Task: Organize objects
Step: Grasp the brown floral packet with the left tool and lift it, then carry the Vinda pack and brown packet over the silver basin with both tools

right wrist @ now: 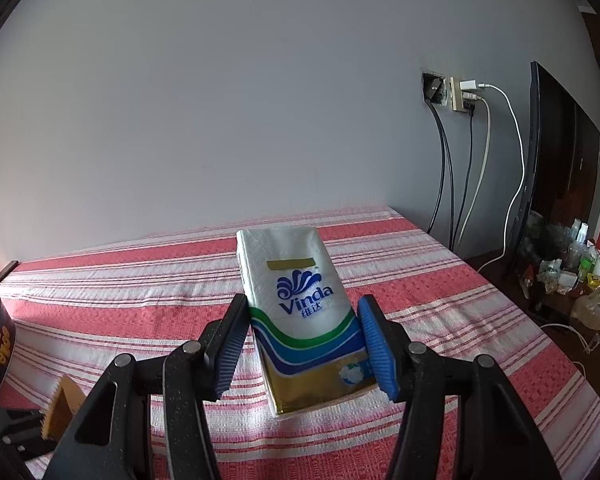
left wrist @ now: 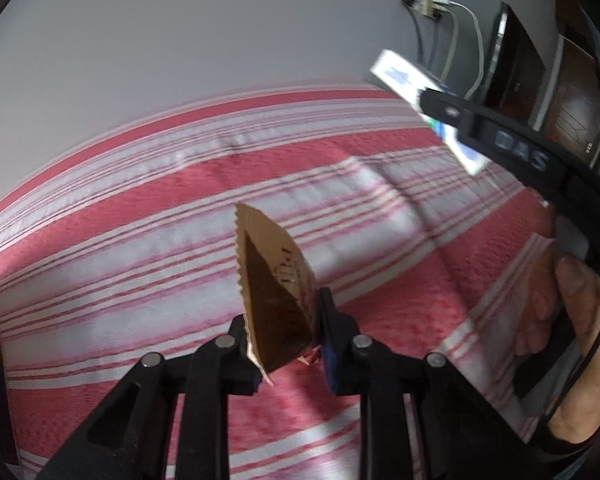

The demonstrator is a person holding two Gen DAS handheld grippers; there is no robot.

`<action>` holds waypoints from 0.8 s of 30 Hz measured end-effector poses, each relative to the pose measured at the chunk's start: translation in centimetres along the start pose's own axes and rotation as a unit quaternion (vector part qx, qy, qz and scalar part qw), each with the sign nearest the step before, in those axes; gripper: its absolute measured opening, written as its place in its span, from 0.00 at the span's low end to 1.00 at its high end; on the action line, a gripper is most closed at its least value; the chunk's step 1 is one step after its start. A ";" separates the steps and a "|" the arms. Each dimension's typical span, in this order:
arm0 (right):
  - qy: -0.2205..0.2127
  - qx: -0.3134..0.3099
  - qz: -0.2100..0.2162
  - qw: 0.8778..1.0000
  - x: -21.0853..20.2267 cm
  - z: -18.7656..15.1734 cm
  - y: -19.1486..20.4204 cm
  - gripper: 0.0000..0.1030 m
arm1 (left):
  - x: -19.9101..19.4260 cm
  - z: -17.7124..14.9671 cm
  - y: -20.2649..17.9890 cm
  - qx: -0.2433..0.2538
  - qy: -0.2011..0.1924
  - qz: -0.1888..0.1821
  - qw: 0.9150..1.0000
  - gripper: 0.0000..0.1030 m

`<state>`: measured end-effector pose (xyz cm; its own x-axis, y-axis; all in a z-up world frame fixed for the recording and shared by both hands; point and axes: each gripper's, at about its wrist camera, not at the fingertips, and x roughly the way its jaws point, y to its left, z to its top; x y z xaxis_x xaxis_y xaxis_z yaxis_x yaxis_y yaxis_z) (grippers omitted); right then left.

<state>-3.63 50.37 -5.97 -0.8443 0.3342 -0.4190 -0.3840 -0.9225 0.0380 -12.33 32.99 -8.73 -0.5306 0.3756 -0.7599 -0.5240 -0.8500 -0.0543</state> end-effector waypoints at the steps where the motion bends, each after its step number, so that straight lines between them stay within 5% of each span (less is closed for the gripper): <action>1: 0.000 -0.001 0.000 1.000 0.0 0.0 0.0 0.56 | -0.1 0.0 0.7 -0.008 0.000 0.001 1.000 0.21; 8: -0.002 -0.009 -0.001 1.000 -0.1 0.0 0.4 0.56 | -0.6 -0.6 5.0 -0.061 0.001 -0.011 0.998 0.21; 24: -0.016 -0.029 0.002 0.999 -0.7 -0.1 1.1 0.56 | -2.5 -1.2 6.5 -0.066 -0.022 0.015 0.997 0.20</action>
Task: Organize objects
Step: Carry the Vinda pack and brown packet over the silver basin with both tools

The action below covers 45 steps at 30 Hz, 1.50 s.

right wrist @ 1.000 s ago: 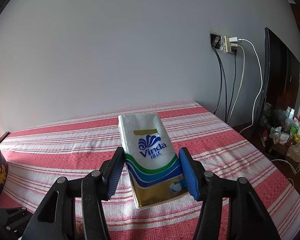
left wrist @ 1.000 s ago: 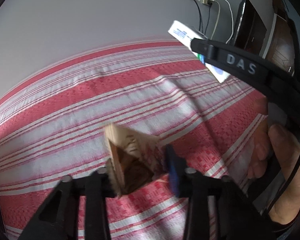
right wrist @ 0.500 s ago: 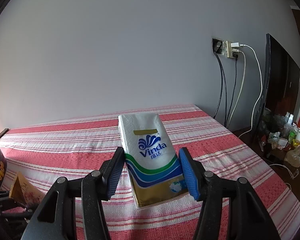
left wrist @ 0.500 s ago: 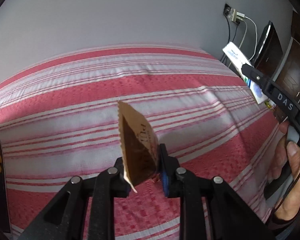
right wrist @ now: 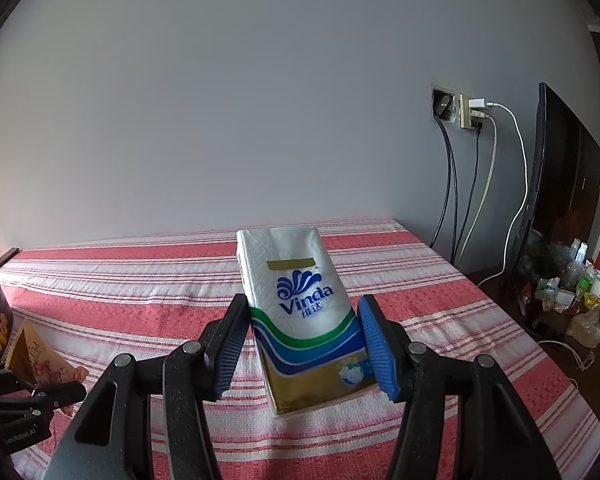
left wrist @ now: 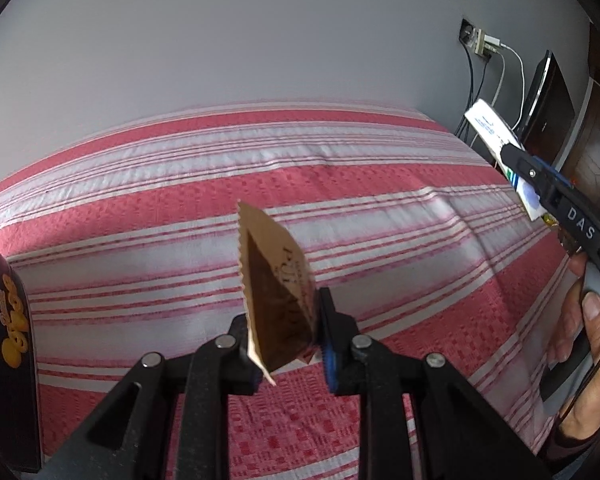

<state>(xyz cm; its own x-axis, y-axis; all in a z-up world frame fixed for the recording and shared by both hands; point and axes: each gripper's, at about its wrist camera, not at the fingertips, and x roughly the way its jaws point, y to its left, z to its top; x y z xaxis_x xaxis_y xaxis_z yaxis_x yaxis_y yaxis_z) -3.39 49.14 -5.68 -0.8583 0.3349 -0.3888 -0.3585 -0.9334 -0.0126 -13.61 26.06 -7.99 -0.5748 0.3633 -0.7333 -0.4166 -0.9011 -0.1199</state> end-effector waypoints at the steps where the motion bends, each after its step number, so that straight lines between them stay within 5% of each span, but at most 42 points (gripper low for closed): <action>1: -0.001 -0.001 0.000 1.000 -0.1 0.0 0.0 0.56 | -0.2 0.0 0.2 -0.002 -0.002 -0.002 1.000 0.20; 14: -0.023 -0.002 0.001 1.000 -0.9 -0.1 0.1 0.56 | -1.8 -0.4 1.8 -0.030 -0.030 -0.006 0.999 0.20; 45: -0.066 -0.003 0.008 0.998 -2.6 -0.2 0.5 0.56 | -5.1 -0.8 0.1 -0.003 -0.137 0.079 0.987 0.20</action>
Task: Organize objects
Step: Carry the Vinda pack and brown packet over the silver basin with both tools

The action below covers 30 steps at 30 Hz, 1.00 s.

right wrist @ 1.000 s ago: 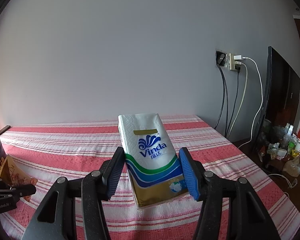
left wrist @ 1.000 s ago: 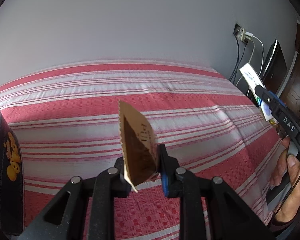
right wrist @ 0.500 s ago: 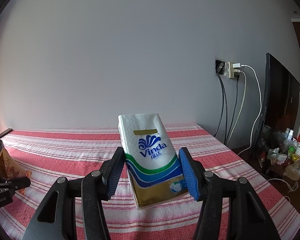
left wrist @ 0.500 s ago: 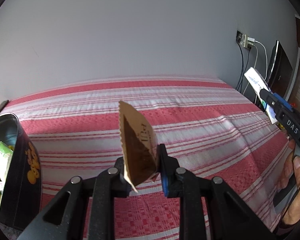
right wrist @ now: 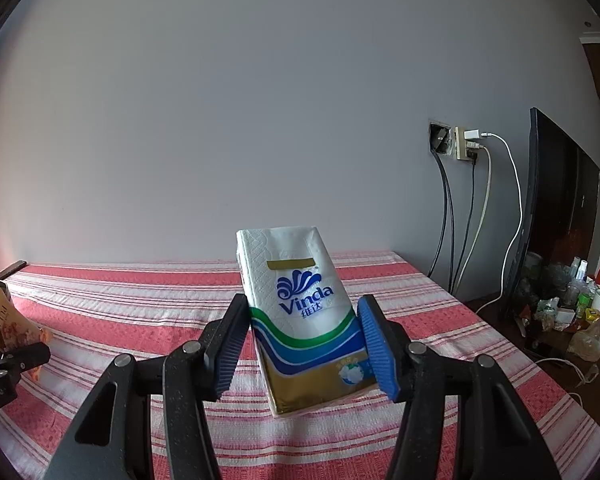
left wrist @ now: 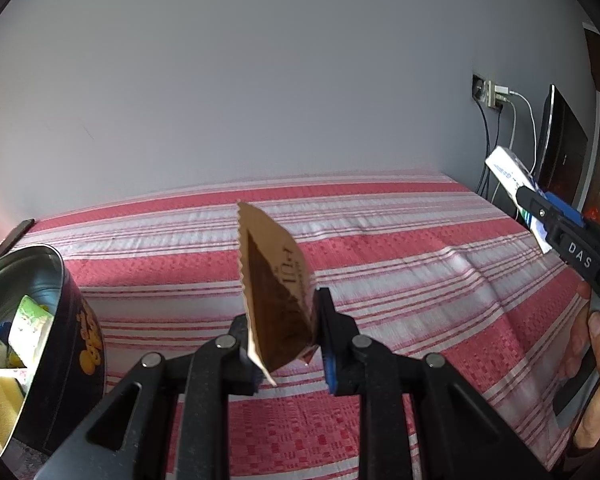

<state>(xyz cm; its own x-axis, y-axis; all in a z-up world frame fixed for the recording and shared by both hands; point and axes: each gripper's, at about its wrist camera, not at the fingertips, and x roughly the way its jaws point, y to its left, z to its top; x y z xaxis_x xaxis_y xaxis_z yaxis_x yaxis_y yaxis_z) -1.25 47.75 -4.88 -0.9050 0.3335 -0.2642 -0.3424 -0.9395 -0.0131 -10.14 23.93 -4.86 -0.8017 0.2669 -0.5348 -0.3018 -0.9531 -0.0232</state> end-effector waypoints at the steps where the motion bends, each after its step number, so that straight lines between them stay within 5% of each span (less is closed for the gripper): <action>1: -0.001 0.000 0.001 1.000 -0.1 0.0 0.0 0.56 | -0.1 0.0 0.0 0.000 -0.002 0.001 1.000 0.20; 16: -0.045 -0.015 0.037 0.998 -2.3 0.3 2.3 0.56 | -3.6 -0.2 2.1 -0.005 -0.039 0.018 0.999 0.20; 30: -0.052 -0.026 0.157 0.986 -4.3 4.4 10.4 0.56 | -9.5 0.4 8.8 -0.048 -0.072 0.069 0.994 0.20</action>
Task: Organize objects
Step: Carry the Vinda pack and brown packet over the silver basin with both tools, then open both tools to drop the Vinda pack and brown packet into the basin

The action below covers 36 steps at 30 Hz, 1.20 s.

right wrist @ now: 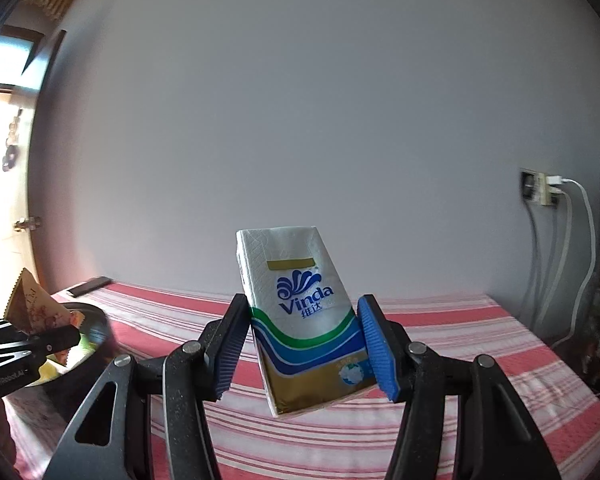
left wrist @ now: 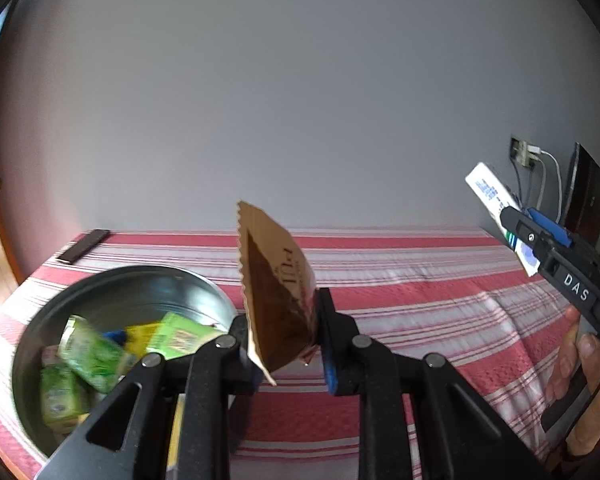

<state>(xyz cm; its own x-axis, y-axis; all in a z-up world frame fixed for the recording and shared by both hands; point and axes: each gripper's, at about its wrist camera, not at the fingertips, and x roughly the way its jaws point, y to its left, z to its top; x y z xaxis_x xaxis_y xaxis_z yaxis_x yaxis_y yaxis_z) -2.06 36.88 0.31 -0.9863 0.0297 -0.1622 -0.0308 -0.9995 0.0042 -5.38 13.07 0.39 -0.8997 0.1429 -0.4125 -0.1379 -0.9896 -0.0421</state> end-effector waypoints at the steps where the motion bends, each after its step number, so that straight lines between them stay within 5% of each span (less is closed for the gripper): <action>1: 0.001 -0.002 0.010 1.000 0.3 0.2 0.8 0.56 | -0.3 0.1 0.6 -0.003 -0.001 0.005 1.000 0.20; 16: 0.023 -0.041 0.117 0.992 3.0 1.3 11.1 0.56 | -2.7 -0.2 7.0 -0.031 -0.014 0.059 0.998 0.20; 36: 0.085 -0.095 0.195 0.972 7.2 -0.6 21.7 0.56 | -2.4 -2.2 14.7 -0.084 0.018 0.114 0.990 0.20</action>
<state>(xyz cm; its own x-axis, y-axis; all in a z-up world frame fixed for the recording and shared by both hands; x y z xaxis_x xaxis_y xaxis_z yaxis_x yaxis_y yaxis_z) -9.72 15.43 -1.31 -0.8753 -0.3371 -0.3467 0.3865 -0.9186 -0.0824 -4.36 -1.81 -1.22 -0.8840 -0.0821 -0.4602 0.1405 -0.9856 -0.0942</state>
